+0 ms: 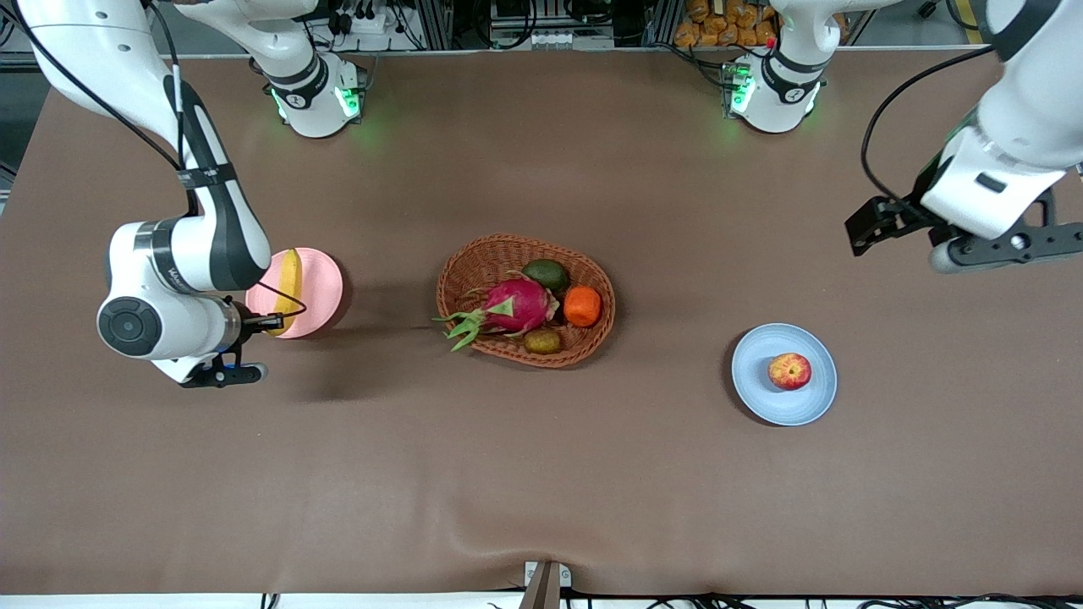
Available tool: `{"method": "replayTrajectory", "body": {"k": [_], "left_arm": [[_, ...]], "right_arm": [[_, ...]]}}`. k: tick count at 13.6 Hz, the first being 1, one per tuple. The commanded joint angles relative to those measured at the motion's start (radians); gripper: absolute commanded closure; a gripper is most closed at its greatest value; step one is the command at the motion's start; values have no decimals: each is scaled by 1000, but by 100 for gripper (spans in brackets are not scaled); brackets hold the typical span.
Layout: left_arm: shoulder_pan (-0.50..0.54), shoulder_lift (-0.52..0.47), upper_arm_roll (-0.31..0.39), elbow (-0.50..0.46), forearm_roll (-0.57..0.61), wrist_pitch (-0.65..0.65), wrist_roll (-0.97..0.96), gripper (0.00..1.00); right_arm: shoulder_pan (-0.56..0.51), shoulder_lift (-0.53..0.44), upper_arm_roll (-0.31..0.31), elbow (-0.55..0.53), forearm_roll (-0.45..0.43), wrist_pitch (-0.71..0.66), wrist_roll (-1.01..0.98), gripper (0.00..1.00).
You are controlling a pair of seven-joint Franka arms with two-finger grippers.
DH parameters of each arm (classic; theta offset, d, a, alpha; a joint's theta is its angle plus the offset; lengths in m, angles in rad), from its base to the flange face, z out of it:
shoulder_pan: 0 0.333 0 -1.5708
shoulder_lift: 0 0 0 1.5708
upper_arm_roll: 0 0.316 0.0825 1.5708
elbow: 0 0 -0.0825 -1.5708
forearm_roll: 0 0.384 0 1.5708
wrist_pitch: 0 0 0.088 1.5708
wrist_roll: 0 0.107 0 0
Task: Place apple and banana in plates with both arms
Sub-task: 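Lower the banana onto the pink plate while the left gripper withdraws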
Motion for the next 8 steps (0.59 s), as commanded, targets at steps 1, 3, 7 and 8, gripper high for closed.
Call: {"method": "replayTrajectory", "body": {"k": [1, 3, 7, 8], "left_arm": [[13, -11, 1, 26, -24, -51, 29, 0], [11, -11, 1, 28, -26, -70, 40, 0], [-94, -44, 138, 22, -70, -99, 67, 0], [-154, -53, 215, 19, -89, -110, 73, 0]], "right_arm": [[-23, -16, 15, -83, -25, 79, -19, 100], [-23, -11, 15, -94, -25, 96, -19, 99], [-28, 3, 15, -62, -24, 80, -4, 0], [-25, 3, 15, -33, -22, 46, -6, 0]]}}
